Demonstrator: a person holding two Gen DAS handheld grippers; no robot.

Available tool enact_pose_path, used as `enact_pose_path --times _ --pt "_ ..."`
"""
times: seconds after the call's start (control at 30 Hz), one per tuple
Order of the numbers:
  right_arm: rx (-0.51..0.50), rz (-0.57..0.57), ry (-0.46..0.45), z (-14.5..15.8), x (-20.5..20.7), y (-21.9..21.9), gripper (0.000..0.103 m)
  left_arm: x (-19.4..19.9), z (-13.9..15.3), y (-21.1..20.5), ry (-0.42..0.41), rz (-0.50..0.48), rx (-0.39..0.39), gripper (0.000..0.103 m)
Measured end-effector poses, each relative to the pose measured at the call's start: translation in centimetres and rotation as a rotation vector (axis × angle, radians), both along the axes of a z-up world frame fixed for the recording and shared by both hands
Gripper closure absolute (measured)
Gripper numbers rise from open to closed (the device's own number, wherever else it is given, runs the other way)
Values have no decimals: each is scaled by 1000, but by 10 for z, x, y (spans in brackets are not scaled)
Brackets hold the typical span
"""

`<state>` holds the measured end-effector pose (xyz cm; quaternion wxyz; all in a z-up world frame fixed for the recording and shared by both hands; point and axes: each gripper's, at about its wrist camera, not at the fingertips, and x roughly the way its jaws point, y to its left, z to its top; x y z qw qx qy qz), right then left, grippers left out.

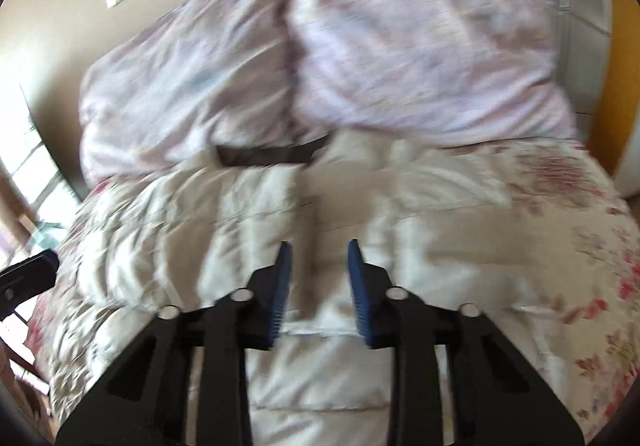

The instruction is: Fold large clothes

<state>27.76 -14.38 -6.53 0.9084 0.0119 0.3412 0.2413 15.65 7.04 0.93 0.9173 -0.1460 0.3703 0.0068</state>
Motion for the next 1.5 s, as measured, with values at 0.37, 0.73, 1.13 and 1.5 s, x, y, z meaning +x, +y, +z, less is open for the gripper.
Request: enact_pose_path --times 0.37,0.73,1.13,1.5 --pt "-107 79 198 -64 40 51 85 -54 -42 88 174 199 96 26" --pt "112 119 301 -28 15 -33 40 -132 -59 141 127 233 78 12" --pt "172 -76 474 -53 -31 -225 29 -165 -96 145 234 137 -112 13" --pt "324 1 616 -94 -58 -254 29 -183 -113 126 239 70 -233 27"
